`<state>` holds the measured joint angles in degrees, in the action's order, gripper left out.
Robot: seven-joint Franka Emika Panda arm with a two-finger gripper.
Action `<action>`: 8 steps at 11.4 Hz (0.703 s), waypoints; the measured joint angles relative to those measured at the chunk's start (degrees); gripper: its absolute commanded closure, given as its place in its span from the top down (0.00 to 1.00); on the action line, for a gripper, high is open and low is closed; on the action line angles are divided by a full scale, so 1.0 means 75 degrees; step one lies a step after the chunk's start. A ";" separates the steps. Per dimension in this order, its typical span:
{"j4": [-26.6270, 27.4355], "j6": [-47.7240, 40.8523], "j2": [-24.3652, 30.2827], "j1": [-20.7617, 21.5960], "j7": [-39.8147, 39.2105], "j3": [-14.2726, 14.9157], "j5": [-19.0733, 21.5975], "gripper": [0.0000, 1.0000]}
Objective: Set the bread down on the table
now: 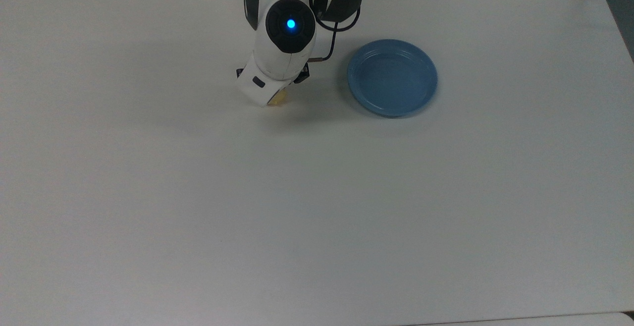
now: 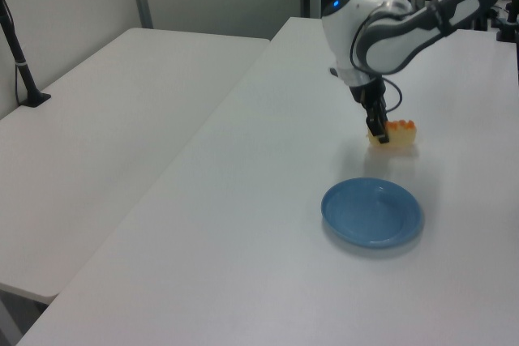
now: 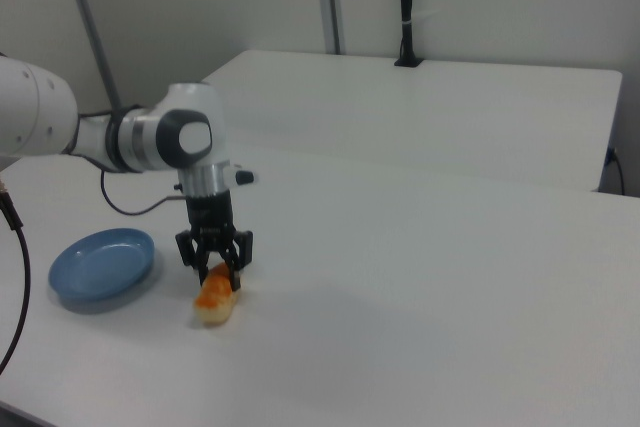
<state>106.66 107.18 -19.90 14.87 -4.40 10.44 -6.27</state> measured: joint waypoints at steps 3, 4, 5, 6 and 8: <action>0.0200 0.0436 -0.0145 0.0011 0.0346 0.0000 -0.0020 1.00; 0.0142 0.0439 -0.0082 0.0012 0.0373 0.0000 -0.0020 1.00; -0.0025 0.0376 0.0092 -0.0001 0.0391 0.0002 -0.0020 1.00; -0.0369 -0.0022 0.0390 -0.0057 0.0425 -0.0010 -0.0018 1.00; -0.1387 -0.1297 0.1195 -0.0427 0.0425 -0.0402 -0.0011 1.00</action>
<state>96.26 97.45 -10.94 11.67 -1.21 7.43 -6.35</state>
